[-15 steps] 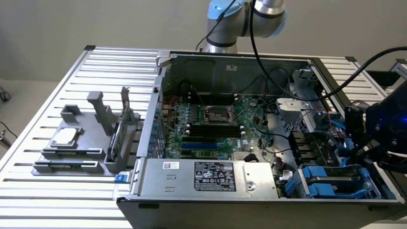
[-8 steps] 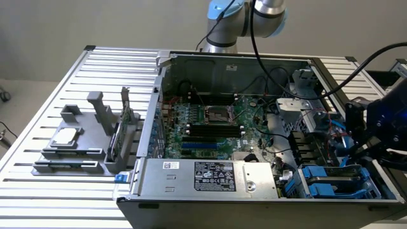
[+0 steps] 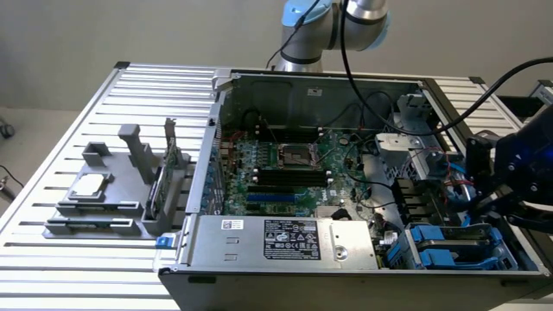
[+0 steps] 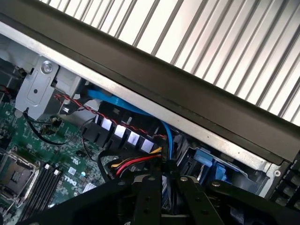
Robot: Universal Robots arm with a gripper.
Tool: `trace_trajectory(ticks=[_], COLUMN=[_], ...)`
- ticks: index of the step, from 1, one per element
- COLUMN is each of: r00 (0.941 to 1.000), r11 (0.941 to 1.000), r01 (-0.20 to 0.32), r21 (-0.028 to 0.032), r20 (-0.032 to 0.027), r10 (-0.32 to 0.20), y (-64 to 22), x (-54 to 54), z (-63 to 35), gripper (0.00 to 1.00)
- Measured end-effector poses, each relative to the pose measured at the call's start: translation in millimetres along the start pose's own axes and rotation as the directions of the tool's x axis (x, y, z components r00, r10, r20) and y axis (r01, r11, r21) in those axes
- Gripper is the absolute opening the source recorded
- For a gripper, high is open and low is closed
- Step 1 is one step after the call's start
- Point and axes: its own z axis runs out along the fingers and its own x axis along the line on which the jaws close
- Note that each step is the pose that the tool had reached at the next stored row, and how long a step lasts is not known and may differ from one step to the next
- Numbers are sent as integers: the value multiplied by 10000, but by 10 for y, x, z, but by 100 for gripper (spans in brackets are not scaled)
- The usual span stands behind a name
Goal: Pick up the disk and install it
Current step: 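Insert the first disk wire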
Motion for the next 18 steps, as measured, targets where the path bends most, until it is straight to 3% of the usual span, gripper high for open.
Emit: trace_trajectory(ticks=[5, 13, 18], r00=[9997, 9959, 9912], r11=[9997, 9958, 9908], r01=[-205, -891, -1305], r21=[160, 208, 367], r20=[-100, -111, -163], r10=[207, 893, 1312], y=[-1, 0, -1], x=[0, 0, 0], z=[1, 1, 1], gripper=[17, 17, 17])
